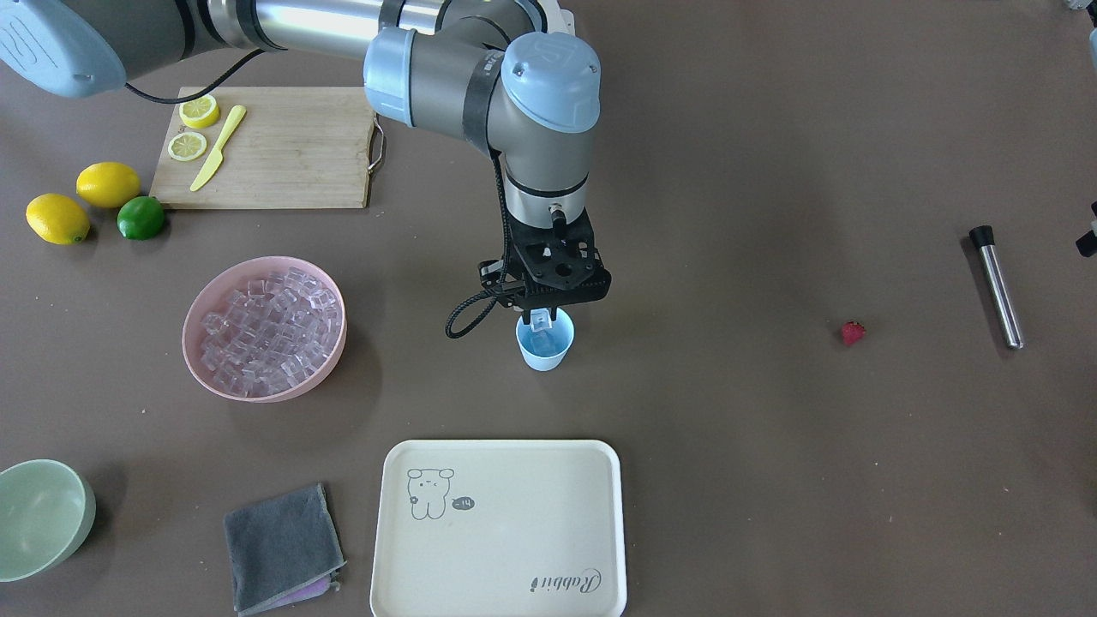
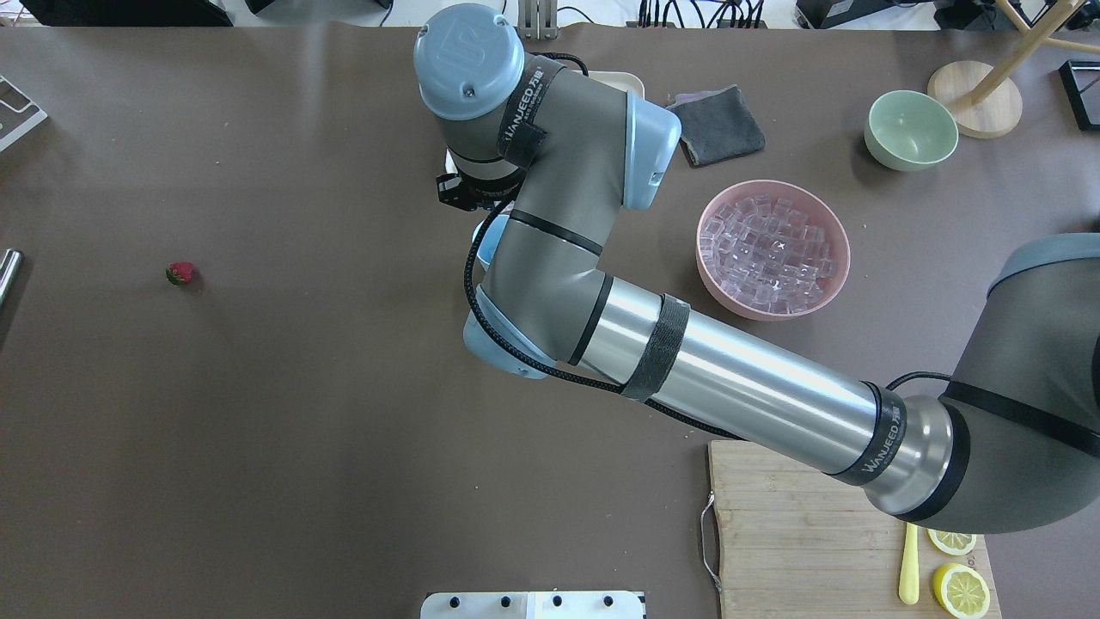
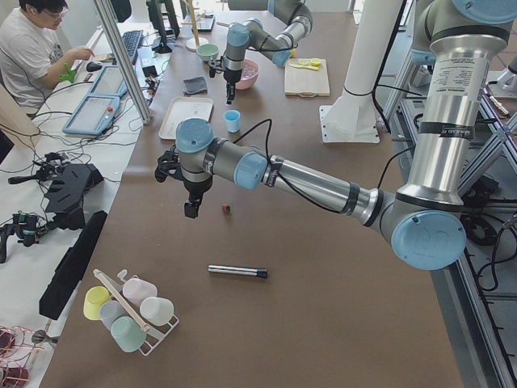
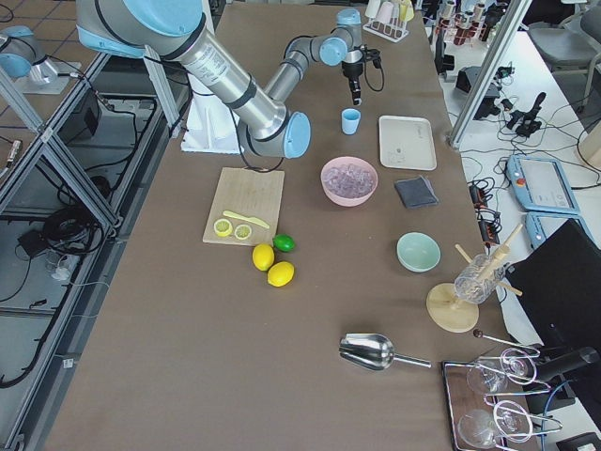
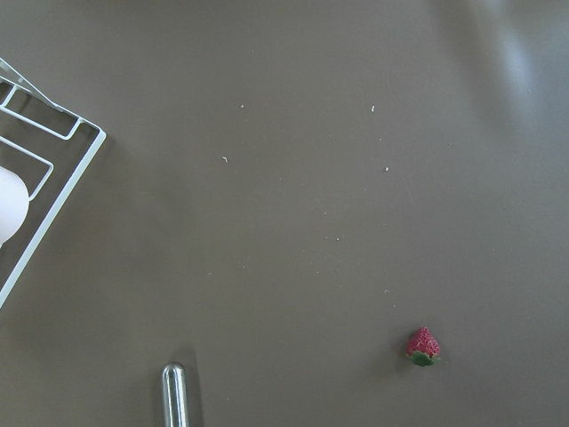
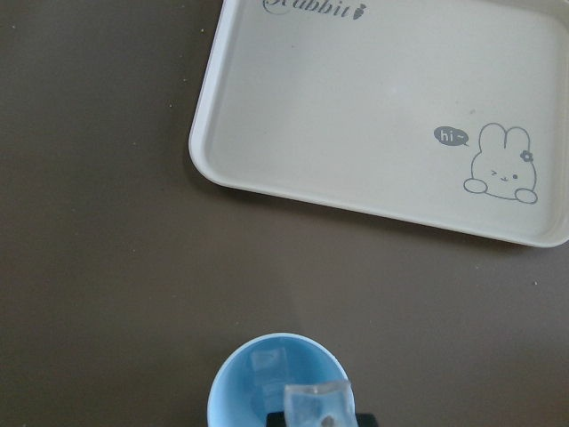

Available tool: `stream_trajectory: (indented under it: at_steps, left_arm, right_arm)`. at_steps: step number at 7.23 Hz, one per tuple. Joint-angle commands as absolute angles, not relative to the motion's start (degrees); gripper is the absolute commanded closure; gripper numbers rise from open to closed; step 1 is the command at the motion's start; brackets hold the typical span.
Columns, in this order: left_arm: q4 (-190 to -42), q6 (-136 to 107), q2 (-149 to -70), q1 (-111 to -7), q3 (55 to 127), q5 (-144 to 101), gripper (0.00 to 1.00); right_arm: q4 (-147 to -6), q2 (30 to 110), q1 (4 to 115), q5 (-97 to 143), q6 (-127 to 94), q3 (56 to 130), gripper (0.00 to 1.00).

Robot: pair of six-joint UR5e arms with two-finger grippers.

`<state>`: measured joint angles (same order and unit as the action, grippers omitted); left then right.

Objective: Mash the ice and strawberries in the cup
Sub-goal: 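Open the right gripper to drop the ice cube into the cup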

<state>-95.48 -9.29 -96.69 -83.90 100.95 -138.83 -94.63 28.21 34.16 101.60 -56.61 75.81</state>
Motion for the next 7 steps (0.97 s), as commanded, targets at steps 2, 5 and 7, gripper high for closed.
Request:
stream_trajectory:
  at_steps: [2,5,7]
  left_arm:
    - [-98.88,-9.67,-94.92,-83.76,100.11,-138.96,0.02]
    - [-99.32,-14.94,-95.71,-83.41,100.11,-138.87,0.02]
    - [-98.88,-14.94,-95.63,-83.41,100.55,-138.87,0.02]
  right_arm:
    - [-94.39,28.39,32.18,99.41,-56.69,75.15,1.0]
    - [-94.39,28.83,31.64,99.14,-56.69,75.15,1.0]
    - [-91.87,28.74,31.55,98.18,-56.69,73.75,0.81]
